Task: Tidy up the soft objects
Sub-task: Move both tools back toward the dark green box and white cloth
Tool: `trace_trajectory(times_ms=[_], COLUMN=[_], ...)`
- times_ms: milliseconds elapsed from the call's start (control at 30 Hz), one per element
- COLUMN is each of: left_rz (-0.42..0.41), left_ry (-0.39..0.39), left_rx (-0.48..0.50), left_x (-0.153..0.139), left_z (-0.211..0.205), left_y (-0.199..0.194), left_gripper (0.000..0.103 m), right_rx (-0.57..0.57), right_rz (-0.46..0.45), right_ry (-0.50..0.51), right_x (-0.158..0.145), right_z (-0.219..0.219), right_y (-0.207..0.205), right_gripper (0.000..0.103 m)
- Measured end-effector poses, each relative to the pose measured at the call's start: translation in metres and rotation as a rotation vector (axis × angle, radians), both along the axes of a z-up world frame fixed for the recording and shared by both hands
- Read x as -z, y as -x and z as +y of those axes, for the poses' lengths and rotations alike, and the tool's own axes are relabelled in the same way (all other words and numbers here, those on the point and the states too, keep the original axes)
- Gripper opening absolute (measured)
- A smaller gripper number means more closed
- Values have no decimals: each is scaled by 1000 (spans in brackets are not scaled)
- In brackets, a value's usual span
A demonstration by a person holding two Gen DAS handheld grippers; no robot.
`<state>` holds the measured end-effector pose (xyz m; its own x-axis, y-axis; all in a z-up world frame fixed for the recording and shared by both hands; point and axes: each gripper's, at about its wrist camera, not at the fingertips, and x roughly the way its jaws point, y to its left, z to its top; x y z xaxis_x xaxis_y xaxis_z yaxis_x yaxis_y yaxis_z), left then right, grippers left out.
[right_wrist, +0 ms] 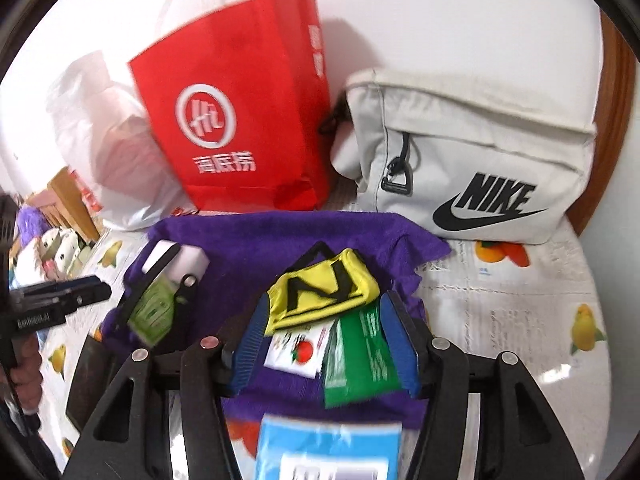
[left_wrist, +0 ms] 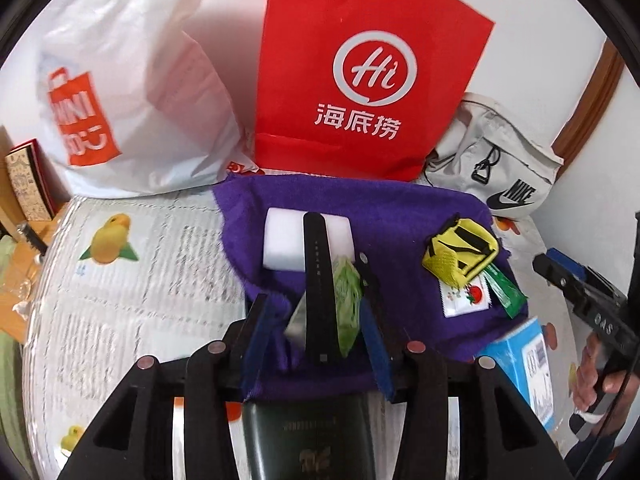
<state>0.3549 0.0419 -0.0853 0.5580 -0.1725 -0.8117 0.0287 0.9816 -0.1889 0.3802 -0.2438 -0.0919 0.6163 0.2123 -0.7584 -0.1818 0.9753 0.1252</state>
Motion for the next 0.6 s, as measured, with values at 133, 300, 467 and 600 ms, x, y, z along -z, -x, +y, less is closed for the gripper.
trace_trajectory(times_ms=[133, 300, 467, 600], left_rz=[-22, -52, -51, -32], left_ry=[-28, 5, 27, 47], left_rx=[-18, -5, 17, 30], left_x=[-12, -25, -28, -17], left_z=[0, 1, -1, -2], left_y=[28, 67, 108, 135], left_gripper=[46, 46, 46, 46], right_rx=[-9, -20, -55, -100], right_rz=[-30, -26, 22, 57], right_ry=[-4, -54, -76, -50], right_x=[-13, -21, -16, -5], right_z=[6, 8, 16, 28], right_y=[38, 90, 141, 182], right_gripper=[59, 59, 59, 59])
